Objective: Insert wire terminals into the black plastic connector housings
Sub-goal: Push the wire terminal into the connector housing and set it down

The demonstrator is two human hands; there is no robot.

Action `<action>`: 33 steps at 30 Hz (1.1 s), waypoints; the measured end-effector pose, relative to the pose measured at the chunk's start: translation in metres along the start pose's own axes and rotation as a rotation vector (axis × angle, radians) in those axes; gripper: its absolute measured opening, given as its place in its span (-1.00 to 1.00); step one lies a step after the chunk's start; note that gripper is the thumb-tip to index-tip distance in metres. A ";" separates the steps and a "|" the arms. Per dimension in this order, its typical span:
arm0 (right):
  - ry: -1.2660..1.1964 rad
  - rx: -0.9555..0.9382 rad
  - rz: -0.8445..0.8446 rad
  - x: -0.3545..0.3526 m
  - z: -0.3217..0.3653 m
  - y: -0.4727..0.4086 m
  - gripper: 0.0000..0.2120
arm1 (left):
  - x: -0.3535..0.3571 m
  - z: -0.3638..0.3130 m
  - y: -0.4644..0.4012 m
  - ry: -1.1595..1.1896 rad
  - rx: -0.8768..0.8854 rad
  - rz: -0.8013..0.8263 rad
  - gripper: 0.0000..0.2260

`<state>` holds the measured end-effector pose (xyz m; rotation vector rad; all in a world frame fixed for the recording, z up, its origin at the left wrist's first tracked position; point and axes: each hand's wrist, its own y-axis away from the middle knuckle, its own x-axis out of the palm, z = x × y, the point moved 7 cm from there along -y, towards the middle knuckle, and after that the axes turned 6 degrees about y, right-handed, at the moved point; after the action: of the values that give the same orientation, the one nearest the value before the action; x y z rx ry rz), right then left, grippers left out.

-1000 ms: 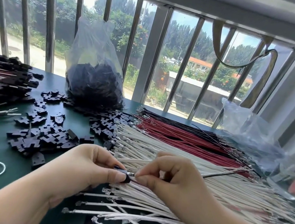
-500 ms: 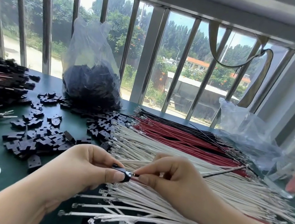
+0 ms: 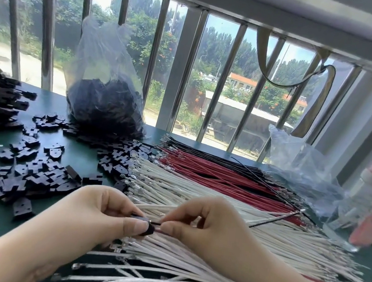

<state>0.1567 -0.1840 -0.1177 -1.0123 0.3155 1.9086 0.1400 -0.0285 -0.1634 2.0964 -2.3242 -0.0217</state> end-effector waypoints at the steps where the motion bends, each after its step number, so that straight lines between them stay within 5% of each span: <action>1: 0.006 0.007 0.010 0.001 -0.001 0.000 -0.96 | 0.001 0.000 0.000 -0.002 -0.001 0.005 -0.63; 13: -0.065 -0.020 0.049 0.007 0.003 0.003 -0.74 | 0.014 -0.008 0.006 -0.029 0.053 0.004 -0.71; 23: -0.030 -0.034 0.130 0.007 0.004 0.006 -0.80 | 0.017 -0.014 0.014 -0.084 0.053 0.038 -0.83; 28: 0.098 0.147 -0.170 -0.058 -0.025 0.012 -0.80 | -0.048 -0.023 0.016 0.086 0.117 -0.202 -0.50; 33: -0.068 -0.024 -0.275 -0.085 -0.001 0.022 -0.78 | -0.003 -0.026 0.018 -0.018 0.095 0.017 -0.69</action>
<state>0.1596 -0.2484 -0.0580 -0.9517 0.1076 1.6962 0.1233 -0.0241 -0.1368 2.1270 -2.3982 0.0714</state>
